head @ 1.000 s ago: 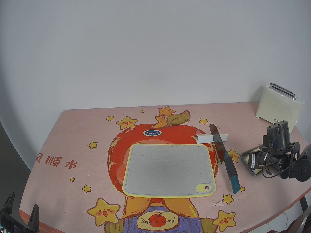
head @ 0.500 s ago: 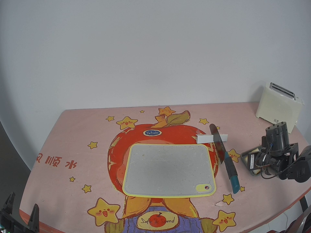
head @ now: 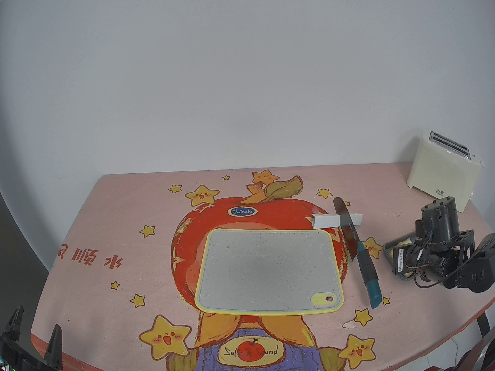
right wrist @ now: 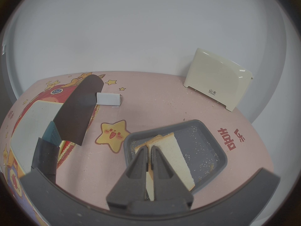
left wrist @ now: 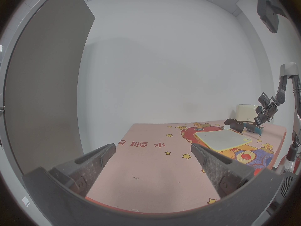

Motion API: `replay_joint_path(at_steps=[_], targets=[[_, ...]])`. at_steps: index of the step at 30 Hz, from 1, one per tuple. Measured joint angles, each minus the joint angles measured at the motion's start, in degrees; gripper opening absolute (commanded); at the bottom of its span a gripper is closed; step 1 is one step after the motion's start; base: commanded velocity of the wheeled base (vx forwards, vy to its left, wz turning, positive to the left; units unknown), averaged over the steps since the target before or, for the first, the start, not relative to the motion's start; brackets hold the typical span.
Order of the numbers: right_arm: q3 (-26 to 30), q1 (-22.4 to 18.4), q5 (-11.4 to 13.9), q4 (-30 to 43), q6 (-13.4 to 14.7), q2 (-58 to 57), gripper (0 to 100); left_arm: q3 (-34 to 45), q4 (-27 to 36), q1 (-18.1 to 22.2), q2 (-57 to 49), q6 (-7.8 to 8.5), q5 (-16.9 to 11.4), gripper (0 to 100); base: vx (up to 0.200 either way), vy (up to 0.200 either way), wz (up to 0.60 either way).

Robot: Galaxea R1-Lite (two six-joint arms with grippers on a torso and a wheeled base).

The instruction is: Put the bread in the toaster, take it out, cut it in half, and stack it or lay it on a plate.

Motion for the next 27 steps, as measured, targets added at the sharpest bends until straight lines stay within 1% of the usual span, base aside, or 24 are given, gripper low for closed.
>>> replay_joint_path(at_steps=[20,21,27], targets=[[0.52,1.24,-0.02,0.09,0.05,-0.09,0,0.00,0.00,0.06,0.00,0.02,-0.02,100,0.000,0.000,0.00],[0.52,1.24,-0.02,0.09,0.02,-0.09,100,0.00,0.00,0.06,0.00,0.02,-0.02,100,0.000,0.000,0.00],[0.52,1.22,-0.04,0.01,0.22,-0.30,100,0.00,0.00,0.00,0.00,0.05,0.00,100,0.000,0.000,0.00]])
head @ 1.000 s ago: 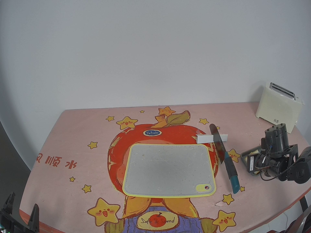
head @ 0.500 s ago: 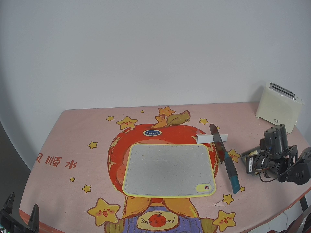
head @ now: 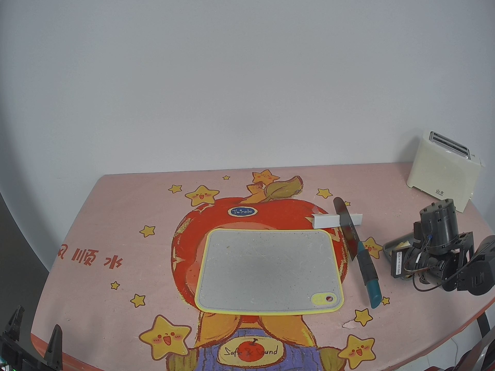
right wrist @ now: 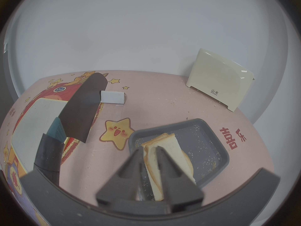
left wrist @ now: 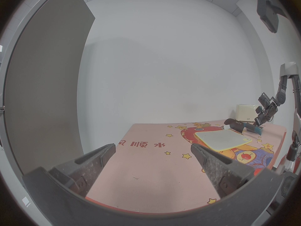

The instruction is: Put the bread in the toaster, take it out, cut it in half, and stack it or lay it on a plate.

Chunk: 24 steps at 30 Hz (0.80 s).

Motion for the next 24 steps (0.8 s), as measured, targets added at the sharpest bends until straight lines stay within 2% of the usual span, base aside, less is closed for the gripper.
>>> replay_joint_path(at_steps=[24], targets=[[-0.02,0.13,0.00,0.00,-0.16,-0.24,100,0.00,0.00,0.06,0.00,0.00,0.00,100,0.000,0.000,0.00]])
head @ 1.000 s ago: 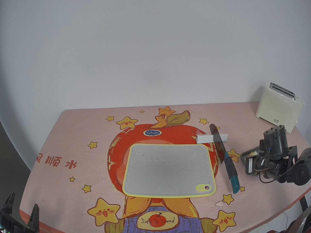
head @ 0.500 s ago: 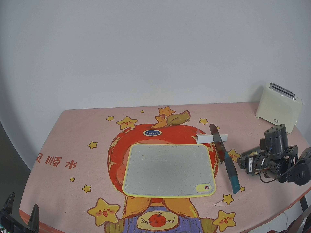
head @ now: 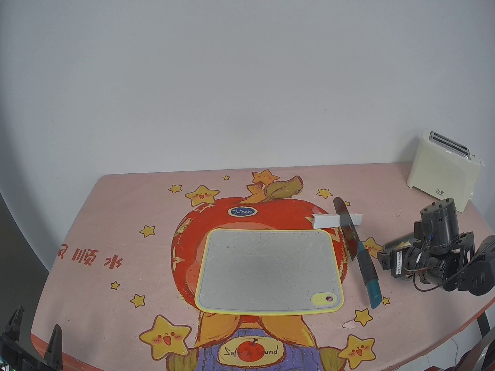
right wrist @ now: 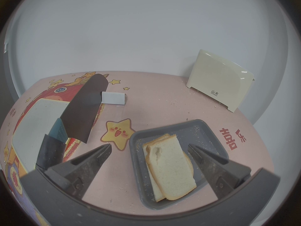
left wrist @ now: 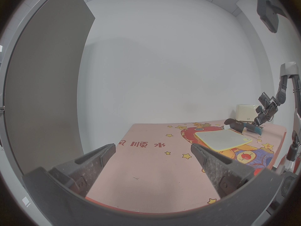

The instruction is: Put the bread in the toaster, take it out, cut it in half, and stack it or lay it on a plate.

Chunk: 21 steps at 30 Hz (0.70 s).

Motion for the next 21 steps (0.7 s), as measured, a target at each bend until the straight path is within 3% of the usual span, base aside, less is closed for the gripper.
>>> replay_joint_path(at_steps=[9,14,21], targets=[[-0.61,-0.52,-0.22,-3.12,-0.04,-0.26,100,0.00,0.00,0.00,0.00,0.00,-0.02,100,0.000,0.000,0.00],[-0.12,-0.59,-0.07,-12.57,-0.30,-0.09,100,0.00,0.02,-0.06,0.00,-0.02,0.00,100,0.000,0.000,0.00],[2.47,-0.69,0.20,-20.04,-3.32,0.44,100,0.00,0.00,0.00,0.00,-0.05,0.00,100,0.000,0.000,0.00]])
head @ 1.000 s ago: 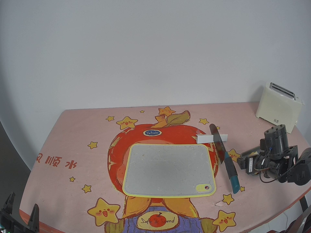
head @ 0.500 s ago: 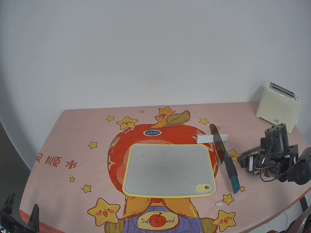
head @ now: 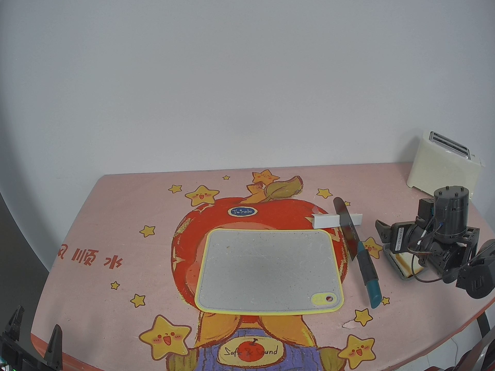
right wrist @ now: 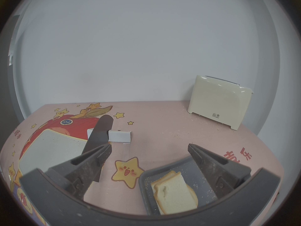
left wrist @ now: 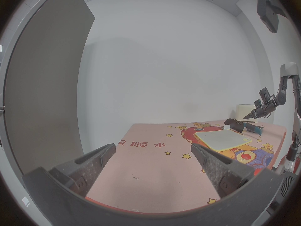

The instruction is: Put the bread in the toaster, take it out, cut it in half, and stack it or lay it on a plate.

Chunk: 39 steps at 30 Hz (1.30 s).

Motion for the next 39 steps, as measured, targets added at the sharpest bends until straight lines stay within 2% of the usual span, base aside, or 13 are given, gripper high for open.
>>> replay_joint_path(at_steps=[9,13,17,21,25,32,36,39], targets=[[1.05,-0.18,3.73,-1.72,-0.11,-0.26,100,0.00,0.00,0.00,0.00,-0.01,0.00,100,0.000,0.000,0.00],[1.52,-0.71,6.62,-2.16,-0.13,-0.85,100,0.00,0.00,0.00,0.00,-0.04,0.00,100,0.000,0.000,0.00],[1.82,-1.93,11.06,-2.77,-0.04,-1.88,100,0.00,0.00,-0.02,0.00,-0.01,0.00,100,0.000,0.000,0.00],[2.60,-3.08,13.96,-2.82,-0.17,-3.94,100,0.00,0.00,-0.05,0.00,-0.01,-0.02,100,0.000,0.000,0.00],[3.47,-4.29,14.59,-2.30,-0.85,-7.11,100,0.00,0.02,-0.05,0.00,-0.04,0.00,100,0.000,0.000,0.00],[3.67,-10.41,13.76,-1.95,-4.60,-11.14,100,0.00,0.00,0.00,0.00,-0.12,-0.02,100,0.000,0.000,0.00],[3.86,-12.31,11.09,-1.84,-5.01,-12.13,100,0.00,0.00,0.00,0.00,-0.20,-0.02,100,0.000,0.000,0.00],[3.95,-14.45,10.22,-1.89,-5.62,-12.41,100,0.00,0.00,0.00,0.00,-0.20,-0.06,100,0.000,0.000,0.00]])
